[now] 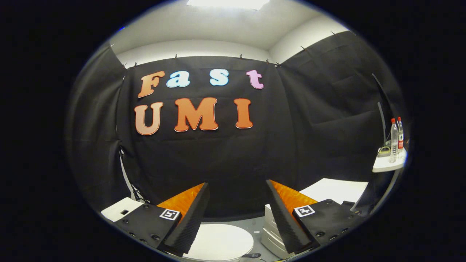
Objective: Open the toilet lid.
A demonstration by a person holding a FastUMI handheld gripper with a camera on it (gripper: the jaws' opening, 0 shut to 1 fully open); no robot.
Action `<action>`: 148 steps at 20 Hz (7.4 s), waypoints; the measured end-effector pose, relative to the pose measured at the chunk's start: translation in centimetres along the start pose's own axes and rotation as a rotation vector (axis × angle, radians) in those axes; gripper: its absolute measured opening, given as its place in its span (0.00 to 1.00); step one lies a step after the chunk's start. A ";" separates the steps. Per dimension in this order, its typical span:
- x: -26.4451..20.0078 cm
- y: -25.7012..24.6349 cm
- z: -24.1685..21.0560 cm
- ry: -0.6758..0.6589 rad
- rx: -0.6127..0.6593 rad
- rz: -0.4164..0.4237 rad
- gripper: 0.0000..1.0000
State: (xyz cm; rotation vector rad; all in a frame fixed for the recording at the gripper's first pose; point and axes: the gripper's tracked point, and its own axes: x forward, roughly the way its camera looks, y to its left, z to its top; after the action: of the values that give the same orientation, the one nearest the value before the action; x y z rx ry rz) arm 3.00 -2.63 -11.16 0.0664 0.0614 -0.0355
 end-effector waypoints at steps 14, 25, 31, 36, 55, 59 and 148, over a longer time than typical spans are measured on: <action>1.1 -4.4 -19.9 0.258 0.066 -0.103 0.99; -0.7 -9.6 -33.3 0.442 0.170 -0.199 0.99; -1.3 -11.4 -39.0 0.512 0.300 -0.250 0.99; -1.8 -11.8 -42.6 0.559 0.468 -0.287 0.97; -4.3 -8.1 -45.7 0.766 0.956 -0.246 0.32; -3.7 -8.2 -44.6 0.727 0.941 -0.257 0.13; -7.2 38.9 -10.7 0.375 -0.107 0.402 0.12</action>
State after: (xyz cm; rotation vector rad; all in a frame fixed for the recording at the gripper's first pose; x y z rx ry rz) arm -3.37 37.17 -18.81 -0.0229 0.4226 0.3833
